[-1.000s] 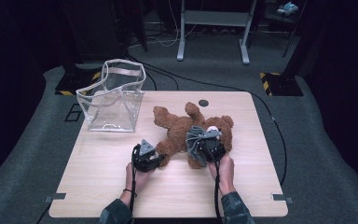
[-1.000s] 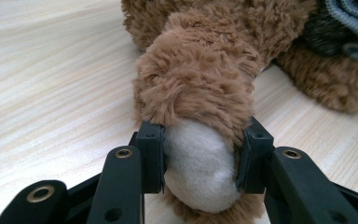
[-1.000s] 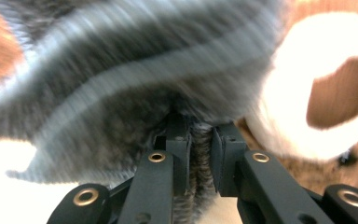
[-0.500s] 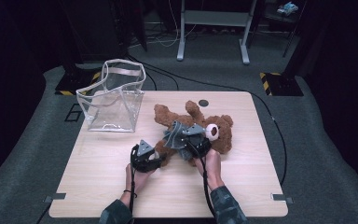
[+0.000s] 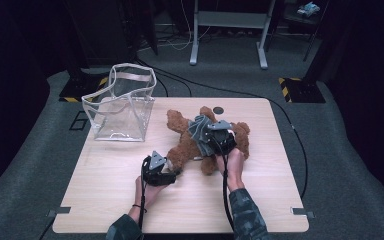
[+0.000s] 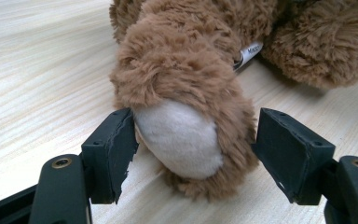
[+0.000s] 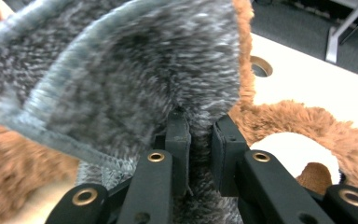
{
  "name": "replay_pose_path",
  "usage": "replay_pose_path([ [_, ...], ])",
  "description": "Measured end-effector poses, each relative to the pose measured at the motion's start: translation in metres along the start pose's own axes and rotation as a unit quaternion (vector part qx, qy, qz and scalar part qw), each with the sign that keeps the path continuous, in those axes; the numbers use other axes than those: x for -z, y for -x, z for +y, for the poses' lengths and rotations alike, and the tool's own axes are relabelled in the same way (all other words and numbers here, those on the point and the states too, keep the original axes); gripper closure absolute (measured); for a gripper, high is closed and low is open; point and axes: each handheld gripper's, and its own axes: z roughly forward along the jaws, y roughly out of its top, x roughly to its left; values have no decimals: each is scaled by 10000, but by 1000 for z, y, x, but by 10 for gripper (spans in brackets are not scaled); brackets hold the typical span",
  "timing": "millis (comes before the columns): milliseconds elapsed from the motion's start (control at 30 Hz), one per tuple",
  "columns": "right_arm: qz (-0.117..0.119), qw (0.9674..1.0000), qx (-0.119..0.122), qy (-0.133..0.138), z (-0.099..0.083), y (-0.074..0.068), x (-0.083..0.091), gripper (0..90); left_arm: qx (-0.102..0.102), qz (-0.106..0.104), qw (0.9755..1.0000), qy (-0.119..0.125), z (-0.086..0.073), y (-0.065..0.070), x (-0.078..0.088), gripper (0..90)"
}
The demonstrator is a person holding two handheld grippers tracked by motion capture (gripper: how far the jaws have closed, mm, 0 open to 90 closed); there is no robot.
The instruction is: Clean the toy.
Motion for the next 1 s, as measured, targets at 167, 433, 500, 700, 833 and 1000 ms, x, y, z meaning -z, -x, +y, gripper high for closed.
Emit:
replay_pose_path([
  [167,-13,9997,-143,-181,7,8,-17,793,-76,37,9999,-73,3,3,-4,265],
  [433,151,9990,-325,-251,7,10,-14,793,-23,357,9985,-418,12,4,-19,563],
  [500,141,9994,-280,-152,6,11,-5,791,-10,282,9989,-363,13,2,-16,636],
  [700,5,9999,-57,161,1,8,23,788,173,-46,9998,-55,12,-4,7,688],
  [833,-37,9996,-83,274,-2,10,37,788,282,-257,9992,83,8,-6,24,692],
  [1000,-34,9999,29,149,-5,8,42,788,389,-459,9979,219,2,-12,37,688],
])
